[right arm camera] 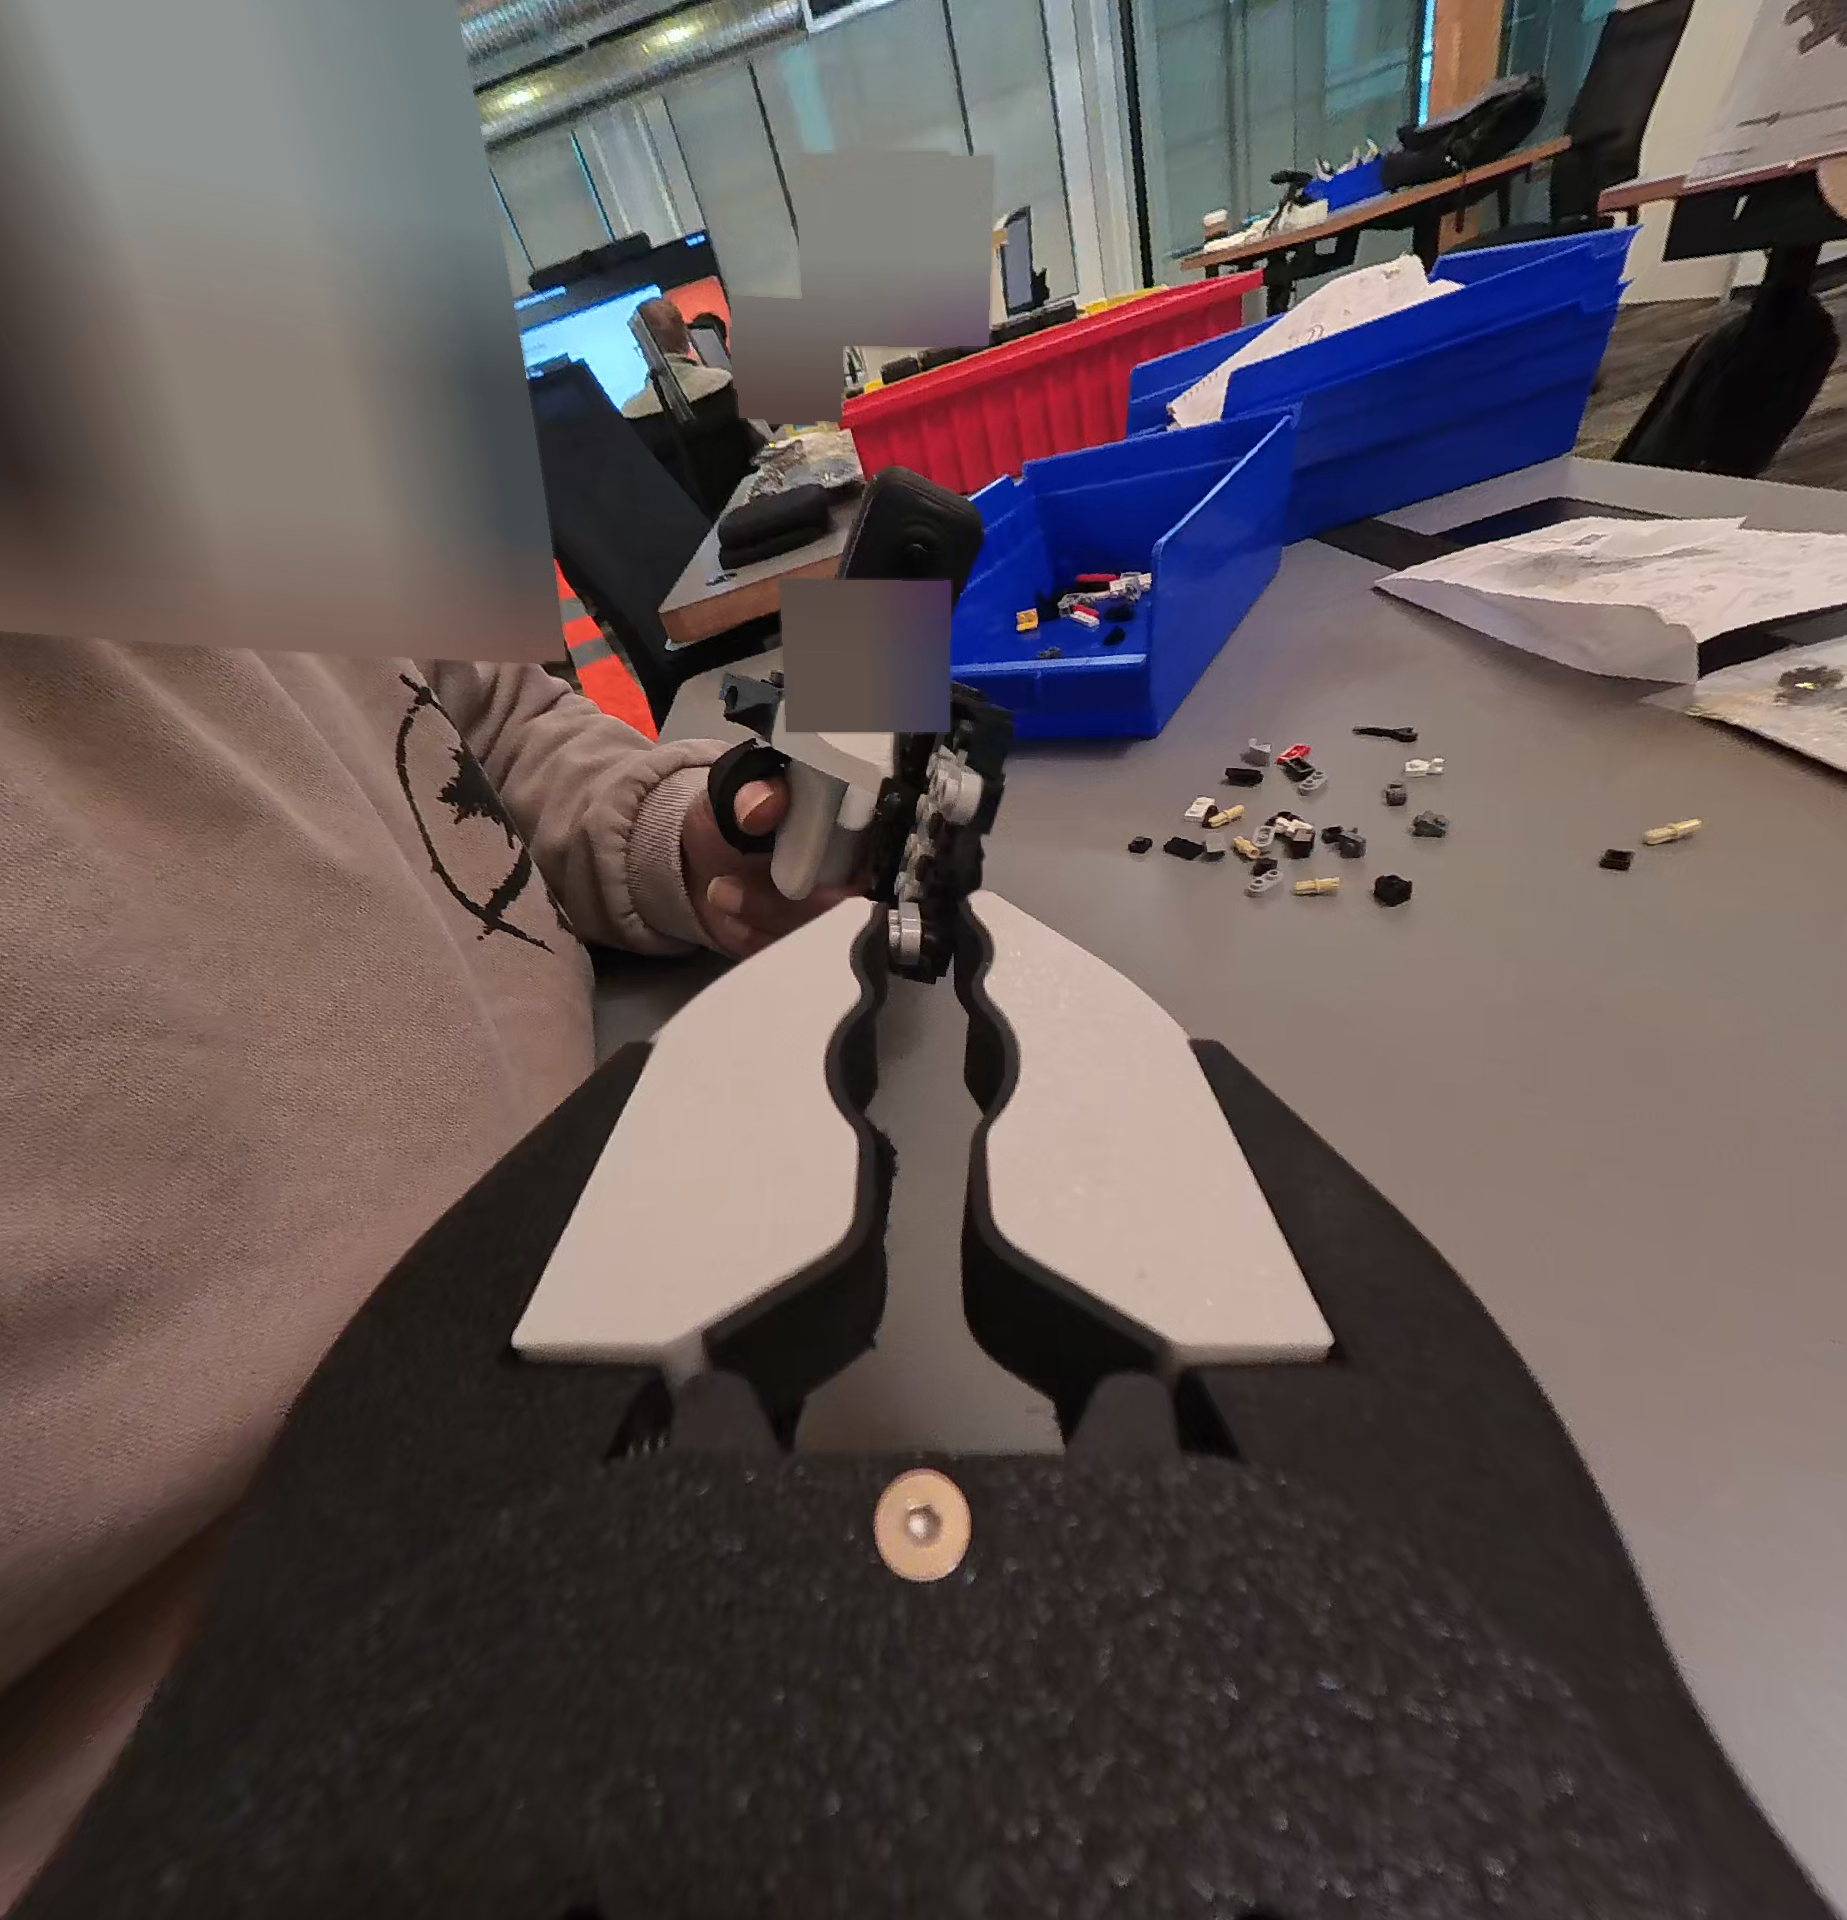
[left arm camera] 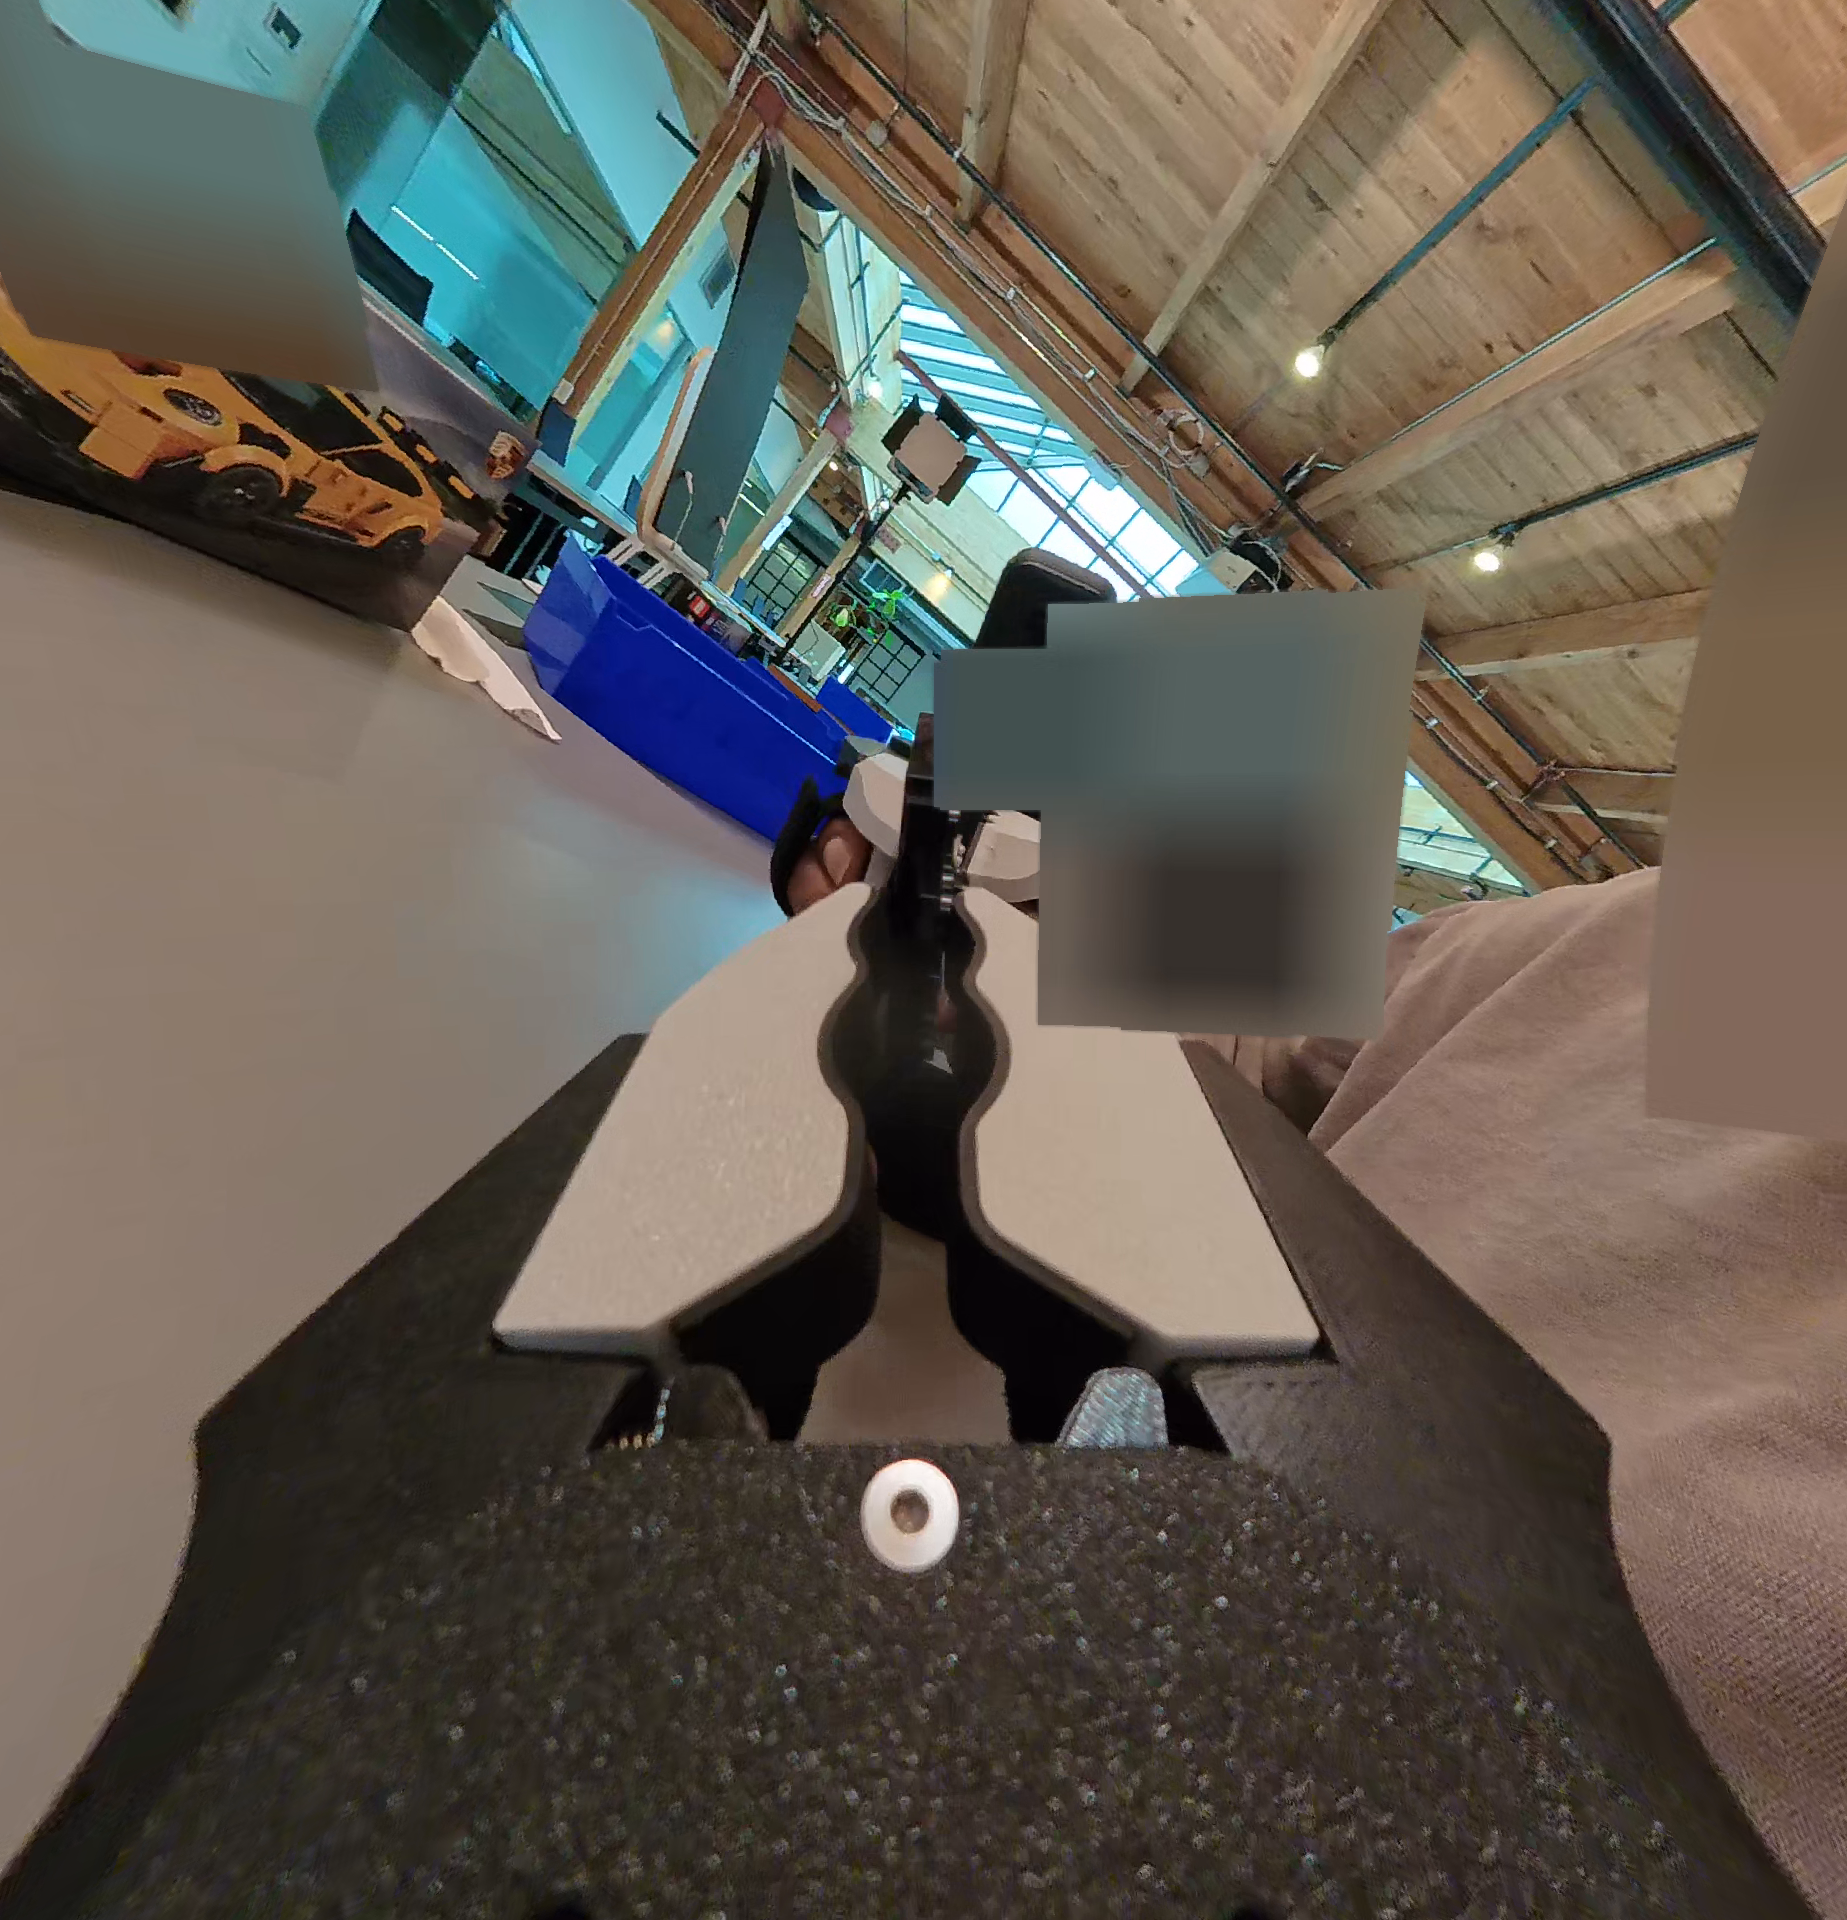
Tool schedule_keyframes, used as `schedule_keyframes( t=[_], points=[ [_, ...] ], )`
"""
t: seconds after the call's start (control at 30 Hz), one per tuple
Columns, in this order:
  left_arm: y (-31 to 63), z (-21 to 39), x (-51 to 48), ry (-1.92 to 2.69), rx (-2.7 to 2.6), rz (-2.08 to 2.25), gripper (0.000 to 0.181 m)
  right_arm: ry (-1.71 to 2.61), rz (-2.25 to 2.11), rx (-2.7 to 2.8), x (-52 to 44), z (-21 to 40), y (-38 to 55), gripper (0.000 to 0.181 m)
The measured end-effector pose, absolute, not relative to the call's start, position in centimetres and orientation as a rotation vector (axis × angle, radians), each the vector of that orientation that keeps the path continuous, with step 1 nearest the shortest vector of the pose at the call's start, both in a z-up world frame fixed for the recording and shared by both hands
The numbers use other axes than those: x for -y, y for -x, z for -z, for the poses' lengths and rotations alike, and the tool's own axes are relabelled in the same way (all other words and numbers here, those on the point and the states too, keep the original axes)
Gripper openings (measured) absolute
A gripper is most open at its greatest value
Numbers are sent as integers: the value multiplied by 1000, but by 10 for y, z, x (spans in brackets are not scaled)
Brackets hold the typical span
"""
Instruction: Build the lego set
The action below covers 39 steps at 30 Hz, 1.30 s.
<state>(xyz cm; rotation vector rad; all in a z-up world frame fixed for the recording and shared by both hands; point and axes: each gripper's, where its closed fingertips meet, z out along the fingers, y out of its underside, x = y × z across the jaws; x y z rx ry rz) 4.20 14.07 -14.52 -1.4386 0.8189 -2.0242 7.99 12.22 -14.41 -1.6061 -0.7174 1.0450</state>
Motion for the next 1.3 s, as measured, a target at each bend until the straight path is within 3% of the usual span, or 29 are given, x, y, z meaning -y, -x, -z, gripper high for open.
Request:
schedule_keyframes(
  t=[1.3],
  points=[
    [-35, 147, -117, 1202, -1307, 1635, 10, 1582, -1155, 843, -103, 145, -77, 11]
  ],
)
